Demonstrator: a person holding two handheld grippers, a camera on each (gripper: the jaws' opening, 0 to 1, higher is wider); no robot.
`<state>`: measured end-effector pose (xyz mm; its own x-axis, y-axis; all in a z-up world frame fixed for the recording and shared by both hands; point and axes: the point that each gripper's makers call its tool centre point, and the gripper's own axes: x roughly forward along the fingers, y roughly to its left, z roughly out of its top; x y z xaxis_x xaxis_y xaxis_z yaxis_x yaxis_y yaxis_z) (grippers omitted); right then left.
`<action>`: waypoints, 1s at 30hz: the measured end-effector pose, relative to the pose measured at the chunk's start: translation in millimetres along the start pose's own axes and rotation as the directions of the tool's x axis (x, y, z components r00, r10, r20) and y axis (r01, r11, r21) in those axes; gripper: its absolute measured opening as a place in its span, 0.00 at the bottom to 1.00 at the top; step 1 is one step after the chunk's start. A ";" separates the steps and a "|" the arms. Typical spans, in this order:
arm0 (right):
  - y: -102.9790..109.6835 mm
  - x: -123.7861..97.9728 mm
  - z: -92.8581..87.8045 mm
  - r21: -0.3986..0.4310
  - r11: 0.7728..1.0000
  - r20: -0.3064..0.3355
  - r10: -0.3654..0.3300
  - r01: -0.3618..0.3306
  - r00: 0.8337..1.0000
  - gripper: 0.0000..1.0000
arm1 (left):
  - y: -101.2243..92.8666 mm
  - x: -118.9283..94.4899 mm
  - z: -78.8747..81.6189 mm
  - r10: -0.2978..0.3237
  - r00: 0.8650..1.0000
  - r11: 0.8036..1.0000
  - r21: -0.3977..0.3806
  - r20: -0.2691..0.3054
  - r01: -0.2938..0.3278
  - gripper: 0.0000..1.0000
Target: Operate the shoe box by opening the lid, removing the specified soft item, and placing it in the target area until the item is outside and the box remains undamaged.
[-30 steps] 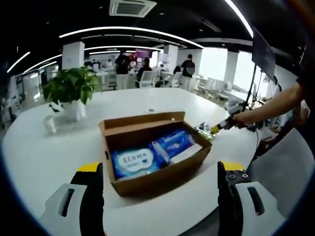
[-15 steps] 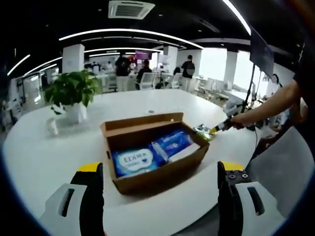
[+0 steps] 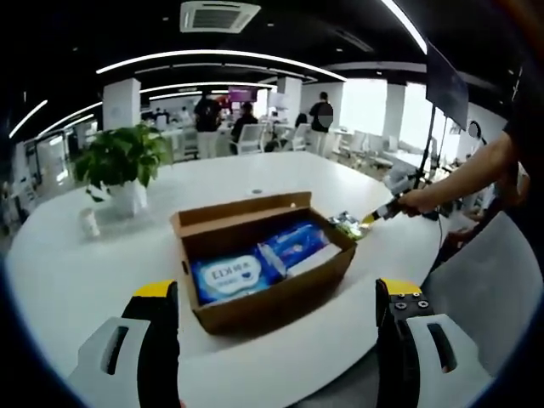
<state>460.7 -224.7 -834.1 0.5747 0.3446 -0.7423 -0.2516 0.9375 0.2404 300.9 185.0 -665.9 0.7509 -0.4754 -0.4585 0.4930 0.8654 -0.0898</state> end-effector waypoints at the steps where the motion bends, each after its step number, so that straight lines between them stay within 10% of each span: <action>1: 1.9 -1.4 2.1 -0.002 1.000 0.007 0.010 -0.010 1.000 0.11 | -0.5 -0.4 -0.1 -0.002 1.000 1.000 0.001 0.001 0.002 1.00; 17: 67.9 -44.3 52.5 -0.260 0.947 0.101 0.219 -0.187 0.970 0.28 | -7.8 -3.7 0.7 0.000 1.000 1.000 0.013 0.019 0.000 1.00; 30: 146.6 -66.3 73.6 -0.567 0.777 0.026 0.350 -0.275 0.936 0.37 | -13.4 -8.9 4.8 0.008 0.999 1.000 0.005 0.039 -0.008 1.00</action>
<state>443.0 -106.6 -703.6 0.4698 0.6523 -0.5948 -0.7949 0.6057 0.0364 289.7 176.9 -656.4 0.7712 -0.4744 -0.4243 0.4890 0.8684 -0.0821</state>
